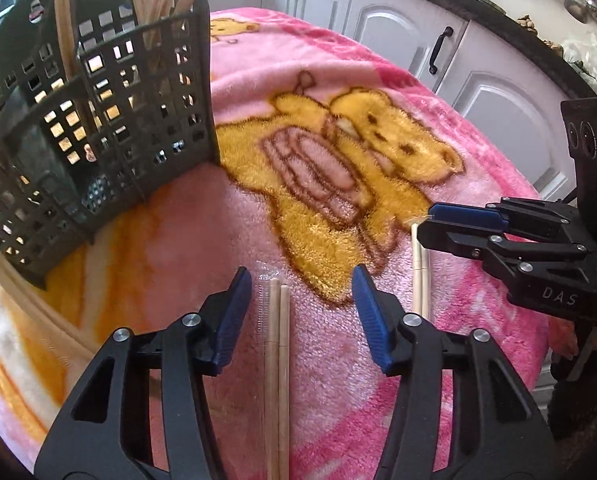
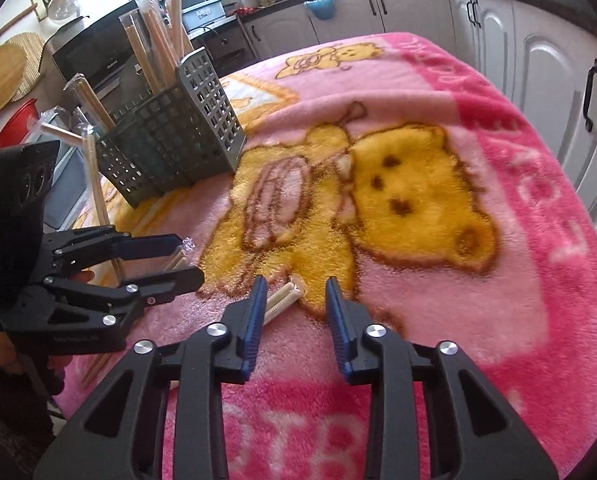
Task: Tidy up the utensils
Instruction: 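Close the left gripper on a chopstick while the right gripper closes on the other, then lift both held chopsticks and carry them above the green basket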
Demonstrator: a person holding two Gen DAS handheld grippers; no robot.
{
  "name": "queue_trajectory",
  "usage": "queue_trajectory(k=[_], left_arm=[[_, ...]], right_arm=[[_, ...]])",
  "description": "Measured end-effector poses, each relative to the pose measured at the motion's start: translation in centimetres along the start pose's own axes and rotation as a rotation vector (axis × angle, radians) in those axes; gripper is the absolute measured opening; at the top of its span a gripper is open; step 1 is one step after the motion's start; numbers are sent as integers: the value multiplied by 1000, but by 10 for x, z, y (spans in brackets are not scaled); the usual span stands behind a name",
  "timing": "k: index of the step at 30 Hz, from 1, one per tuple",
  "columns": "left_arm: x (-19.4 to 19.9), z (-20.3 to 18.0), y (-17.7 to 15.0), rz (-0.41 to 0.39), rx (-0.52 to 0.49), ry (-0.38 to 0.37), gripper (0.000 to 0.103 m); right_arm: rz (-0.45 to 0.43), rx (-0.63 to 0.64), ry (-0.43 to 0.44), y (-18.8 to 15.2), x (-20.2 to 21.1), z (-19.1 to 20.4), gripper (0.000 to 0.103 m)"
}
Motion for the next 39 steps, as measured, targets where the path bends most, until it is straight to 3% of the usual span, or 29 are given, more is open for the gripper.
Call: queue_trajectory(k=[4,9,13,26,39], left_arm=[[-4,-1,0,9,-7,12,32],[-6,-1,2,6,-20,15,9],[-6,-3,4,-6,-28,10,3],[50,-22,31,-169,-68,-60,3],[119,-45,61,-342,-108,-72,3]], right_arm=[[2,-8,11,0,-5,-1,10],[-32,-1,2,1,-1,3,7],[-66,2,-13,4,9,3,5],[-243,62,-94,28,70,17,5],[-391,142,-104,56,125,48,3]])
Point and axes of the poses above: each gripper's, at about its wrist camera, not at the fingertips, and x roughly against the way its jaws point, z to its left, y to its top, the point moved 2 cm from there along -x, roughly the way its jaws point, and after that the axes turned 6 degrees about -y, right-handed, at the moved point
